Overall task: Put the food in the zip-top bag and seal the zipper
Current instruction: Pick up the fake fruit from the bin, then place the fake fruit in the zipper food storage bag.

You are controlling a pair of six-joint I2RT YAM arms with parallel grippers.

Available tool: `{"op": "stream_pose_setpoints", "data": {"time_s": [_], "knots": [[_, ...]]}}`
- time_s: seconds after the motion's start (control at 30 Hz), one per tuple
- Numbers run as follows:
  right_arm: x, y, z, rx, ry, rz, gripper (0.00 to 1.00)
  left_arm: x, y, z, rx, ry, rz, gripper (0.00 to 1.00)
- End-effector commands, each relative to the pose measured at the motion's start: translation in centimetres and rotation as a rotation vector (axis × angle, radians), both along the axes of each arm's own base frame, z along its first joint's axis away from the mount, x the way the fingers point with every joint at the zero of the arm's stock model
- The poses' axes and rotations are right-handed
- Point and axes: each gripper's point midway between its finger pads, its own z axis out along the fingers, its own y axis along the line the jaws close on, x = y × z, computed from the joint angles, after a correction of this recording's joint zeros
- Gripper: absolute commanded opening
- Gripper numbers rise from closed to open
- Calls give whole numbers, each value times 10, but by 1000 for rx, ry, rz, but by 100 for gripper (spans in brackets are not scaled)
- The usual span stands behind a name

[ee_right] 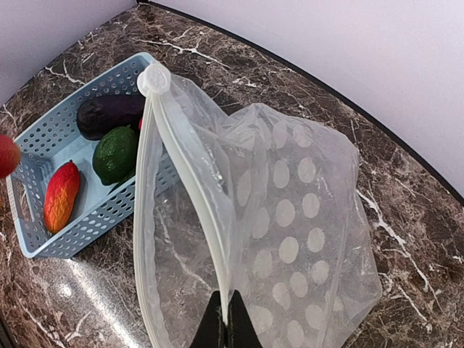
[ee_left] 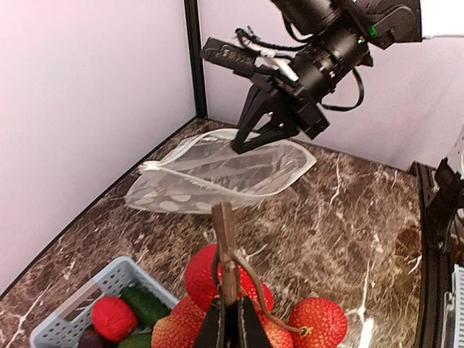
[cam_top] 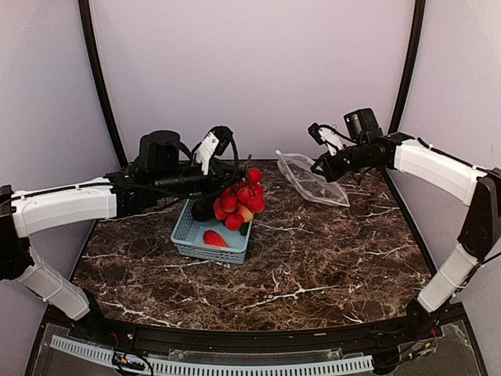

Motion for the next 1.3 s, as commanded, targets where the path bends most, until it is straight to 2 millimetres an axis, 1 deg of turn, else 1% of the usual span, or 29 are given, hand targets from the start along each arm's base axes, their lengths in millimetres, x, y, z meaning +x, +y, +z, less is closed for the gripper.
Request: {"op": "stream_pose_setpoints", "data": {"time_s": [0.0, 0.03, 0.1, 0.17, 0.2, 0.23, 0.27, 0.3, 0.37, 0.47, 0.57, 0.67, 0.7, 0.73, 0.83, 0.93, 1.07, 1.1, 1.2, 1.23, 1.27], "knots": [[10, 5, -2, 1, 70, -45, 0, -16, -15, 87, -462, -159, -1, 1], [10, 8, 0, 11, 84, -41, 0, -17, -13, 98, -536, -189, 11, 1], [8, 12, 1, 28, 111, -31, 0, -22, -16, 109, -629, -204, -3, 1], [6, 14, 1, 38, 131, -22, 0, -26, -18, 117, -713, -202, -27, 1], [4, 15, 1, 43, 138, -16, 0, -25, -22, 114, -729, -194, -37, 1], [1, 16, 0, 48, 149, -7, 0, -30, -20, 124, -788, -203, -59, 1], [-1, 17, -1, 53, 161, -1, 0, -28, -26, 118, -797, -193, -68, 1], [-3, 18, -2, 59, 173, 5, 0, -32, -24, 128, -846, -210, -84, 1], [-6, 18, -1, 68, 191, -5, 0, -33, -33, 130, -883, -233, -119, 1], [-13, 21, 8, 97, 214, 14, 0, -34, -48, 131, -948, -284, -174, 1], [-24, 26, 17, 137, 253, 41, 0, -31, -59, 131, -995, -287, -207, 1], [-30, 30, 22, 167, 282, 64, 0, -30, -76, 133, -1015, -297, -237, 1], [-32, 32, 25, 185, 300, 62, 0, -30, -84, 128, -1010, -290, -246, 1], [-33, 33, 27, 196, 311, 68, 0, -31, -87, 133, -1018, -302, -253, 1], [-38, 36, 36, 228, 333, 86, 0, -30, -100, 127, -1011, -302, -270, 1], [-44, 38, 43, 252, 336, 105, 0, -25, -106, 118, -1001, -312, -262, 1], [-47, 35, 49, 268, 330, 106, 0, -14, -116, 95, -955, -325, -221, 1], [-47, 33, 52, 268, 321, 101, 0, -9, -117, 85, -933, -315, -196, 1], [-42, 26, 58, 258, 274, 68, 0, -1, -116, 66, -898, -316, -140, 1], [-40, 24, 61, 256, 255, 59, 0, 5, -114, 58, -891, -299, -104, 1], [-39, 22, 62, 252, 242, 52, 0, 8, -113, 54, -891, -290, -82, 1]]}}
